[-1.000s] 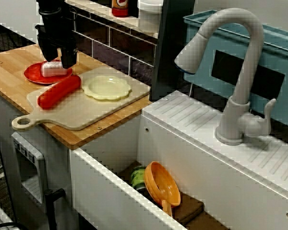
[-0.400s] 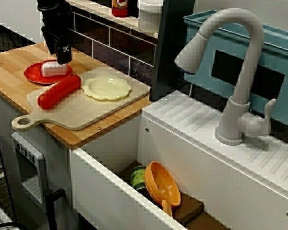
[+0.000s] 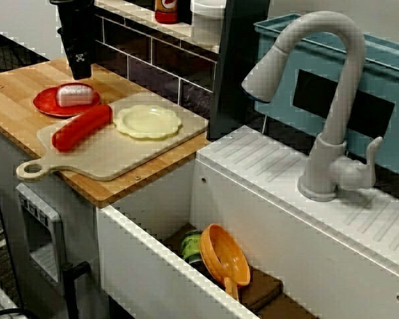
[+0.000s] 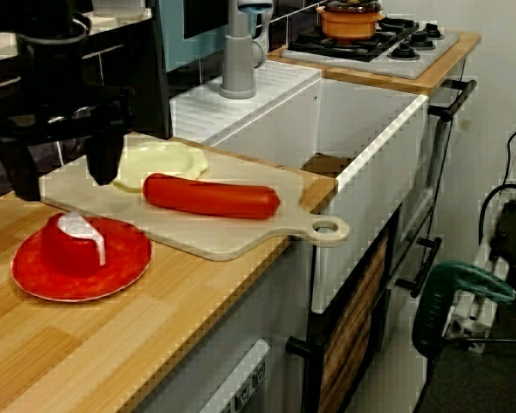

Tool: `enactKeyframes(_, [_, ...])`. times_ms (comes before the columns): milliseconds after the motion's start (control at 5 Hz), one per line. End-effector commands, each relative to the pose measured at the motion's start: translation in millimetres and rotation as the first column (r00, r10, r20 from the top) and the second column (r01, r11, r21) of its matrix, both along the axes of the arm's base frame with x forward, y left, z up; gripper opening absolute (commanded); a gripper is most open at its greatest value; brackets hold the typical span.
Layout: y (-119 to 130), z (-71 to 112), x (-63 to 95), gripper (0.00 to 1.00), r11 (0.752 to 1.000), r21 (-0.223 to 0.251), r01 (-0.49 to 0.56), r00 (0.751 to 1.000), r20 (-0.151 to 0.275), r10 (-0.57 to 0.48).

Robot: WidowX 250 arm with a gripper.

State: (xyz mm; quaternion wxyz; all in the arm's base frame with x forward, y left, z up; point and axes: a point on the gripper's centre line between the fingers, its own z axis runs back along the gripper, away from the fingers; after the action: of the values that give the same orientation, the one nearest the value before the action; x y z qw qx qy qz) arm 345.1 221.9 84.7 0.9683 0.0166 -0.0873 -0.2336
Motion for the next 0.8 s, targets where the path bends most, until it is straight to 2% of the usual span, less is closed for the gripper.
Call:
enactKeyframes(0, [10, 10.5, 1.5, 1.00, 0.997, 0.070, 0.025, 0.997, 0.071, -0.030])
enactKeyframes(400, [4, 4.4, -1.0, 1.00, 0.998, 0.063, -0.021, 0.997, 0.070, 0.016])
enactKeyframes(600, [2, -4.1, 0.5, 1.00, 0.995, 0.089, -0.039, 0.997, 0.074, 0.032])
